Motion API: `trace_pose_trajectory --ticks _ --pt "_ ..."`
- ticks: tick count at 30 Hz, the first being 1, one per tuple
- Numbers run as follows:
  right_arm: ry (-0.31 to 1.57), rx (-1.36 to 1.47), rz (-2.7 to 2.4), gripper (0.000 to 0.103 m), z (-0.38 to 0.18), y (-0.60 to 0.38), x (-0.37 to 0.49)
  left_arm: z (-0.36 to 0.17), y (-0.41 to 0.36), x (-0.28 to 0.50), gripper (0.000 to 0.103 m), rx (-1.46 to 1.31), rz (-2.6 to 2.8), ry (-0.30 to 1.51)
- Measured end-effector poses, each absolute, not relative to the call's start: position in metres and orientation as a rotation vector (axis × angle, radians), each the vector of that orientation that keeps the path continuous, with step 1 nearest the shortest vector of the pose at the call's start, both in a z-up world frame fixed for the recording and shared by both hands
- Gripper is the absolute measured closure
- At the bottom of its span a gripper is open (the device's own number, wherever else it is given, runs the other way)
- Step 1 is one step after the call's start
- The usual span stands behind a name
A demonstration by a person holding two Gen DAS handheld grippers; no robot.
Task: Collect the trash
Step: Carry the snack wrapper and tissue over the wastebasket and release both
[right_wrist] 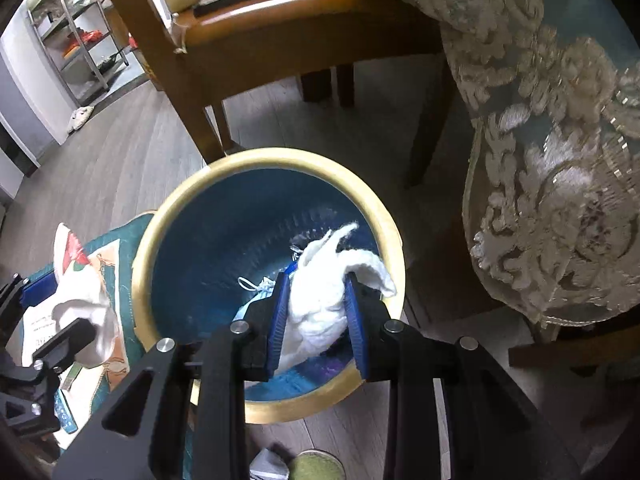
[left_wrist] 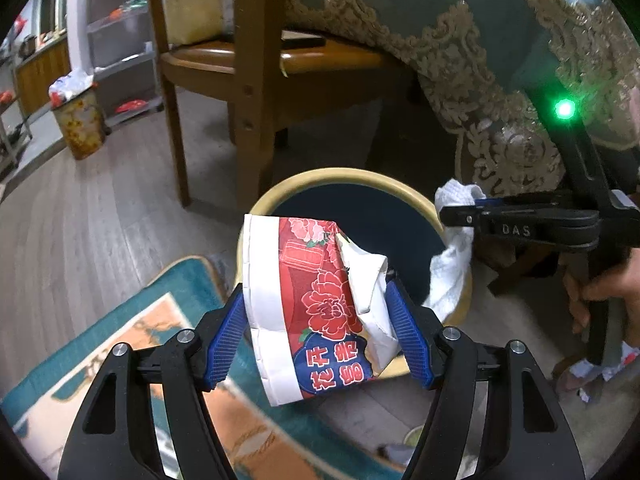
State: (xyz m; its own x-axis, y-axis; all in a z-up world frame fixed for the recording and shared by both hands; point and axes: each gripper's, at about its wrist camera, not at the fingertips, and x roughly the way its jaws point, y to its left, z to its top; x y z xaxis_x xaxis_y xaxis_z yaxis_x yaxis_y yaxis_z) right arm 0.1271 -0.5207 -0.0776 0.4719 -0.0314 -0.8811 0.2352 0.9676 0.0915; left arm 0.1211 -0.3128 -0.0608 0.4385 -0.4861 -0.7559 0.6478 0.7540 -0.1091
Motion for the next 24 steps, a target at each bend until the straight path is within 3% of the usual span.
trace_pose_trajectory --ticks 19,20,22,24 --pt "1.017 0.205 -0.191 0.074 -0.075 -0.517 0.135 -0.088 -0.342 0.131 0.032 0.298 -0.697 0.819" --pt "1.015 0.202 -0.19 0.072 -0.075 -0.518 0.134 -0.087 -0.342 0.132 0.031 0.298 -0.699 0.821" --pt "1.01 0.196 -0.192 0.059 -0.075 -0.517 0.132 -0.087 -0.341 0.131 0.031 0.296 -0.699 0.821" --pt "1.003 0.197 -0.196 0.057 -0.074 -0.517 0.131 -0.087 -0.339 0.131 0.029 0.294 -0.699 0.826"
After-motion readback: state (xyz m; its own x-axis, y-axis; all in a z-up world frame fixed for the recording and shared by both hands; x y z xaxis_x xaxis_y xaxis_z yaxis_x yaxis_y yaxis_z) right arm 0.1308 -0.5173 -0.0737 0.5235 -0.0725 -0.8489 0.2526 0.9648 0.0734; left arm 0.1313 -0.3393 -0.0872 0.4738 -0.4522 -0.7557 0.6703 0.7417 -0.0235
